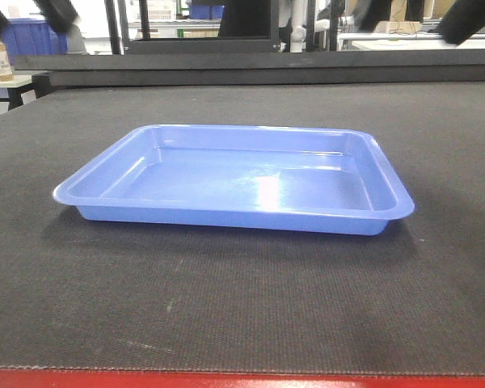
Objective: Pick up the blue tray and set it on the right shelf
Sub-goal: 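Reach both grippers toward the opposite short edges of the blue tray, then close both grippers on the tray rims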
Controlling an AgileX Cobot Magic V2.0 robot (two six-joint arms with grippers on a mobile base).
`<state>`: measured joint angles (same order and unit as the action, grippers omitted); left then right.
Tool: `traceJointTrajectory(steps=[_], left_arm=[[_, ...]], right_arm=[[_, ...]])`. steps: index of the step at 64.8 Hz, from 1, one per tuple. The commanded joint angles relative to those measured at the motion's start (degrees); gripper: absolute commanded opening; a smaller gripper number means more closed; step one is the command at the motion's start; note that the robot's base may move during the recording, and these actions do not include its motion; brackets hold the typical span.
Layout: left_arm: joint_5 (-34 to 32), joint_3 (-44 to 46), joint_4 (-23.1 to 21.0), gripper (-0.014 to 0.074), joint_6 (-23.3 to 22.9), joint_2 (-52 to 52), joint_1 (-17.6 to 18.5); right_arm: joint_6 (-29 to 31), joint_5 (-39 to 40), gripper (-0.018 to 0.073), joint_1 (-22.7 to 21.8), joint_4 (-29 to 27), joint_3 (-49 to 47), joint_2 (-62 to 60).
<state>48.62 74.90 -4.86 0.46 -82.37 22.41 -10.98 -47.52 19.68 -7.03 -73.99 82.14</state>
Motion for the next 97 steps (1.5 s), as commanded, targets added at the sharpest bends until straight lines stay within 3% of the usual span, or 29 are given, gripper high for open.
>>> traceJointTrajectory(steps=[1,14,28,69,78,91,97], left_arm=[[1.9,6.7,-0.4,0.0402,-2.4,-4.6,-0.4],[9.9,18.1,1.3,0.0402,-3.8,-17.4,-0.4],[12.4,26.1,3.1,0.0402,-5.3,-25.4,-0.4],[10.8,27.4,0.5,0.0402,-5.8,-33.0,-3.4],[11.1,27.4,-0.2,0.0402,-5.8,-33.4,-3.4],[13.5,27.4,-0.7,0.0391,-5.8,-34.6,-3.4],[14.0,27.4,-0.7,0.0318,-5.8,-35.0,-3.4]], right_arm=[[-5.2,-0.4,0.062,-0.6,3.2,-6.5,4.2],[-12.3,-3.3,0.062,-0.6,9.6,-12.0,13.4],[-14.6,-2.5,0.062,-1.3,12.7,-12.4,17.5],[-14.6,-0.4,0.0615,-1.5,11.4,-12.4,27.2],[-14.6,-0.3,0.052,-1.5,11.1,-12.4,27.4],[-14.6,-0.7,0.0183,-1.5,10.9,-12.4,27.4],[-14.6,-0.8,0.0038,-1.5,10.8,-12.4,27.4]])
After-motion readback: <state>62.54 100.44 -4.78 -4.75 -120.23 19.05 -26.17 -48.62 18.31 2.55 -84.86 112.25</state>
